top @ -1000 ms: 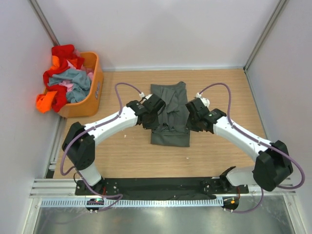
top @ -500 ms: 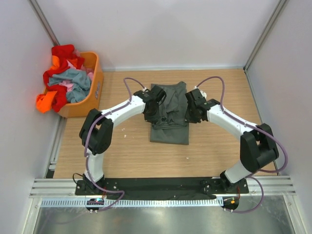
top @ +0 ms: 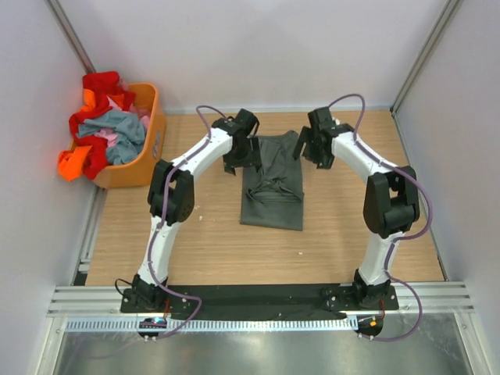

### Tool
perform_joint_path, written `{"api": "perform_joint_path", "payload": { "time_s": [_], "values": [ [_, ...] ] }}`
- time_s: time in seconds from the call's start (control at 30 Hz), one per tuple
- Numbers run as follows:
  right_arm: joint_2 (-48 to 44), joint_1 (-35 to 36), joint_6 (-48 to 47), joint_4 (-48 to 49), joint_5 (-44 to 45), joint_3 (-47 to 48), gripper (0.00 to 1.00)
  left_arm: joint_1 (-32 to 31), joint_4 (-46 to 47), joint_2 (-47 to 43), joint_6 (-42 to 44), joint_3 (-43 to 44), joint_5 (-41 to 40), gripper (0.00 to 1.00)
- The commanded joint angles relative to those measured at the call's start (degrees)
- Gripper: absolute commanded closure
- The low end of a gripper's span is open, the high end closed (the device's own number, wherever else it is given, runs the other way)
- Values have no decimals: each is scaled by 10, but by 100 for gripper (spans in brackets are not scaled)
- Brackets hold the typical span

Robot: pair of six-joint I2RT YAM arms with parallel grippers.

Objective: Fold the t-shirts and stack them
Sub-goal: Fold the tshirt

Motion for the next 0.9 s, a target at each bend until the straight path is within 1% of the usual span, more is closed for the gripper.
{"api": "perform_joint_path", "payload": {
  "time_s": [0.0, 0.07, 0.1, 0.13, 0.17, 0.2, 0.23, 0.27, 0.3, 0.33, 0.37, 0.4, 0.43, 0.47, 0.5, 0.57, 0.7, 0.77, 0.87],
  "values": [
    [-39, -32, -34, -50, 15, 116, 16, 25, -60, -49, 5, 69, 3, 21],
    [-66, -32, -49, -63, 28, 125, 16, 27, -64, -77, 6, 66, -16, 22],
    [-82, -32, -53, -65, 24, 116, 16, 26, -62, -93, 8, 41, -17, 23],
    [-118, -32, -55, -60, 3, 100, 16, 23, -38, -134, 10, 18, -18, 25],
    [-141, -32, -55, -45, -11, 49, 17, 21, -23, -155, 12, -11, -13, 30],
    [-160, -31, -55, -31, -26, 17, 21, 17, -3, -181, 16, -76, -11, 32],
    [-198, -31, -54, -17, -47, -17, 22, 8, 35, -219, 15, -110, -9, 35],
    [-212, -30, -52, 0, -88, -82, 26, 1, 53, -239, 16, -141, -1, 42],
    [-225, -26, -49, 12, -102, -113, 29, -5, 70, -253, 17, -198, 1, 43],
    [-239, -22, -49, 23, -114, -143, 32, -13, 93, -263, 14, -223, 2, 44],
    [-254, -14, -48, 35, -131, -192, 38, -26, 102, -279, 11, -245, 3, 49],
    [-260, -10, -45, 41, -136, -213, 49, -32, 112, -283, 7, -281, 14, 52],
    [-264, -4, -45, 46, -140, -232, 53, -46, 132, -285, -2, -296, 15, 54],
    [-268, 2, -43, 59, -143, -263, 57, -52, 143, -285, -7, -309, 16, 60],
    [-267, 5, -42, 65, -145, -275, 61, -59, 160, -280, -9, -329, 31, 61],
    [-261, 8, -44, 67, -146, -288, 64, -79, 167, -269, -16, -333, 29, 65],
    [-233, 13, -55, 58, -135, -276, 63, -105, 166, -218, -16, -307, 22, 64],
    [-228, 14, -60, 55, -125, -266, 63, -111, 162, -205, -18, -298, 1, 63],
    [-217, 14, -63, 51, -125, -256, 63, -111, 162, -184, -25, -285, -9, 63]
  ]
}}
